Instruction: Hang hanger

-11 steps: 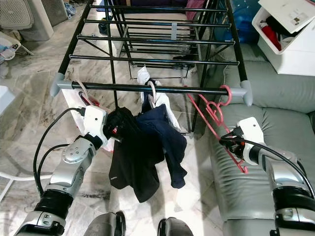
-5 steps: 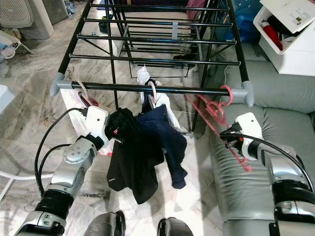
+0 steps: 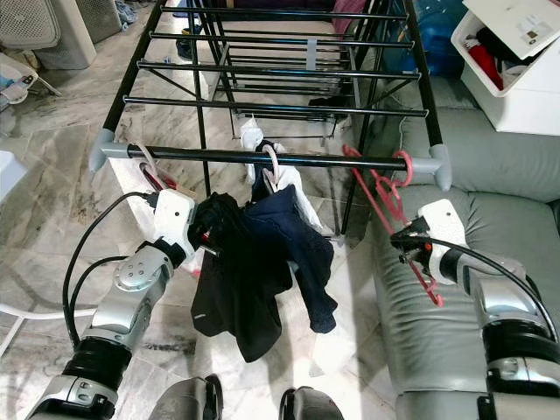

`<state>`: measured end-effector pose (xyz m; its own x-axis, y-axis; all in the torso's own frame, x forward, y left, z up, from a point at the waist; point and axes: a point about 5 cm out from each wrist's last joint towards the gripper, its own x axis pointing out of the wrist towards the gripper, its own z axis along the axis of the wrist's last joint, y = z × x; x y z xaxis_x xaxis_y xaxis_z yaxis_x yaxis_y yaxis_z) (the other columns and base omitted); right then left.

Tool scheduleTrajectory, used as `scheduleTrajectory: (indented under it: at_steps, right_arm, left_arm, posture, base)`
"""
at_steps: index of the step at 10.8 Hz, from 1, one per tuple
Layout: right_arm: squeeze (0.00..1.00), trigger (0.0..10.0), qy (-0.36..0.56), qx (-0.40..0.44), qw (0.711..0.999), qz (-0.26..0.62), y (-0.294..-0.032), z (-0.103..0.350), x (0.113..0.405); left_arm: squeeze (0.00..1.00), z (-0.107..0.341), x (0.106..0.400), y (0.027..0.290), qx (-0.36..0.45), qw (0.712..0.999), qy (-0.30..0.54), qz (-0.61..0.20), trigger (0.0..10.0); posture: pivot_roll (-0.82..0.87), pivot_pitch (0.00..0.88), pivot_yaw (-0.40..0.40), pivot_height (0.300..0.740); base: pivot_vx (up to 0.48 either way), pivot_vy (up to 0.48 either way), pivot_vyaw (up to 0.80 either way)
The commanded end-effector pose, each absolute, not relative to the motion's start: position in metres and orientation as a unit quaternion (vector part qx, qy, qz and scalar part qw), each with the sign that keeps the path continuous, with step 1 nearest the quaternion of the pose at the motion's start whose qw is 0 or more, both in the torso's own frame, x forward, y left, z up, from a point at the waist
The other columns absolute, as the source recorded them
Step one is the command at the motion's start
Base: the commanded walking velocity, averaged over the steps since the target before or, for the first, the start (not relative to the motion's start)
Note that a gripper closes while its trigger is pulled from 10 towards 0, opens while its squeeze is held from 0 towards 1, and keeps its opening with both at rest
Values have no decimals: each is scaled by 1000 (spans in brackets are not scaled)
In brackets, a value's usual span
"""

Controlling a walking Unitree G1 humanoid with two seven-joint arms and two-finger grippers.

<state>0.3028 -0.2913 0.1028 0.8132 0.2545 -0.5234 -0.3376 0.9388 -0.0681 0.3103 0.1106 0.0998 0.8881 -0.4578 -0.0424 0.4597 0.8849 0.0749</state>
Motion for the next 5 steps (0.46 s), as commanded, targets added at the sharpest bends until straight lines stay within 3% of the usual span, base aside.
scheduleTrajectory:
  at_steps: [1, 4, 5]
  right_arm:
    - [0, 0, 239, -74, 958, 141, -288, 109, 306]
    - [0, 0, 114, -34, 990, 76, -250, 114, 296]
    - [0, 5451, 118, -46, 990, 60, -239, 97, 272]
  left_arm:
    - [0, 101, 310, 111, 47, 969, 12, -243, 10000]
    - [0, 95, 310, 128, 49, 981, 23, -184, 10000]
    - [0, 92, 308, 135, 65, 984, 30, -165, 10000]
  posture:
    - [-69, 119, 13, 740]
    - [-80, 89, 30, 740]
    - [-76, 70, 32, 740]
  base:
    - [0, 0, 0]
    - [0, 0, 0]
    - [0, 0, 0]
